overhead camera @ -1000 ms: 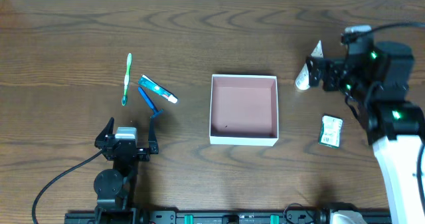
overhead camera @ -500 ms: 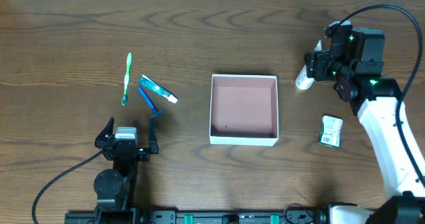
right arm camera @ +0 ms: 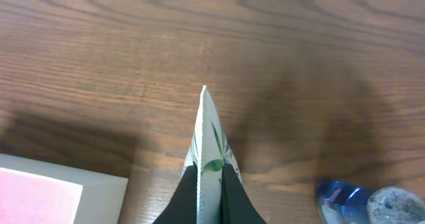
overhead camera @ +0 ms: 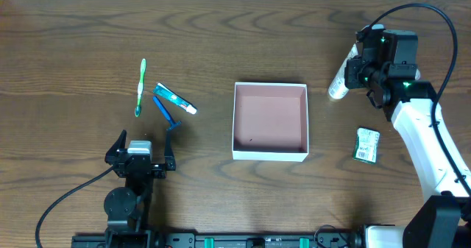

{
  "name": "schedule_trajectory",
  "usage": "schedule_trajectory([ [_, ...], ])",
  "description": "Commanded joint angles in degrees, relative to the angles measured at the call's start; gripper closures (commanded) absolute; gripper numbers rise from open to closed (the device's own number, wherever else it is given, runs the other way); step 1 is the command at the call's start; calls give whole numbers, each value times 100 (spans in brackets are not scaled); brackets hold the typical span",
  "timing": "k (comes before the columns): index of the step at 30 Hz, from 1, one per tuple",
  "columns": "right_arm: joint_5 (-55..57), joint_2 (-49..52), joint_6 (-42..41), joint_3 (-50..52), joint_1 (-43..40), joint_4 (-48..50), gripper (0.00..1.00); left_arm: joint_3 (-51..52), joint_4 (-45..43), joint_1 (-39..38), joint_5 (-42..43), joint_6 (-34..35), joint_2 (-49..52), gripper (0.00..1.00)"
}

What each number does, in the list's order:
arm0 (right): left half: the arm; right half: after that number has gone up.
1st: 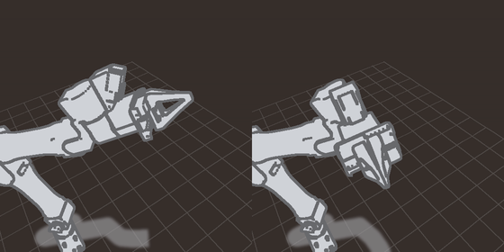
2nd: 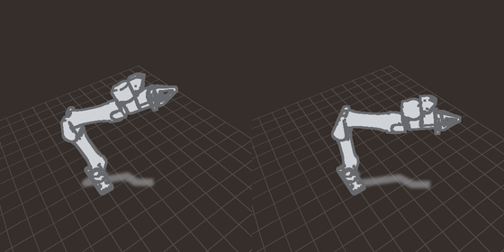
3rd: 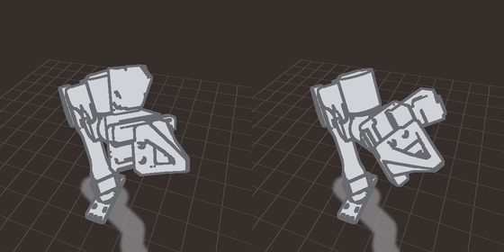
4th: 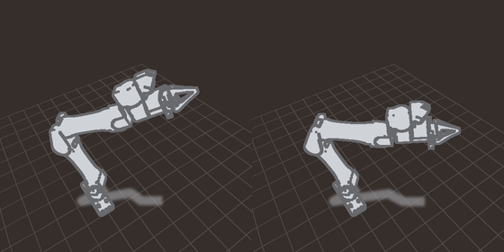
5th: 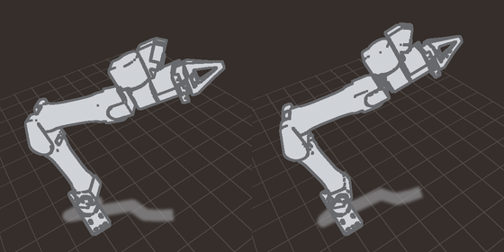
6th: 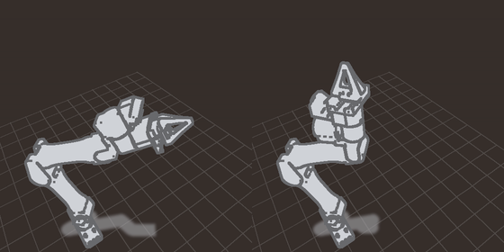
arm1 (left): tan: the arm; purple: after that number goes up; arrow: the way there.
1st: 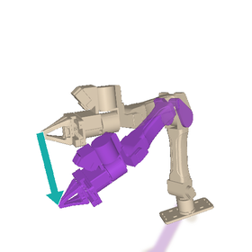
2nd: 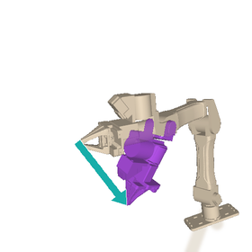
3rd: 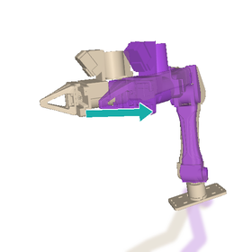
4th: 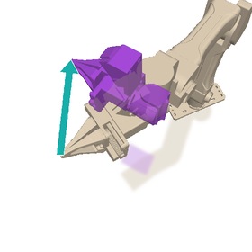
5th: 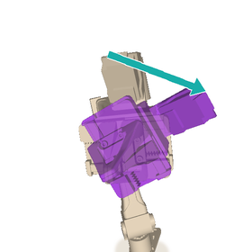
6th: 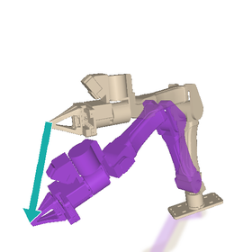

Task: Pack container
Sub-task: 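Reach the right gripper to the white conditioner tube and grasp it, then carry the conditioner tube into the box and release it upright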

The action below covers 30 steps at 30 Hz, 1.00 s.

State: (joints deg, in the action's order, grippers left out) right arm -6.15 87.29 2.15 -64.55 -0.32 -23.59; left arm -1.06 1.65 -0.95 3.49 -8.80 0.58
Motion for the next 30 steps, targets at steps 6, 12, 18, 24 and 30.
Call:
schedule_trajectory([
  [6,98,-269,7,-234,-42,-216,99,83,216,28,17,35,-28,2],
  [12,339,-933,-44,-898,2,-1067,99,83,216,28,17,35,-28,2],
  [18,337,-1668,-509,-1486,142,-1797,99,83,216,28,17,35,-28,2],
  [24,334,-2164,-1423,-1532,581,-1947,99,83,216,28,17,35,-28,2],
  [30,507,-2002,-2061,-1532,1532,-1867,99,83,216,28,17,35,-28,2],
])
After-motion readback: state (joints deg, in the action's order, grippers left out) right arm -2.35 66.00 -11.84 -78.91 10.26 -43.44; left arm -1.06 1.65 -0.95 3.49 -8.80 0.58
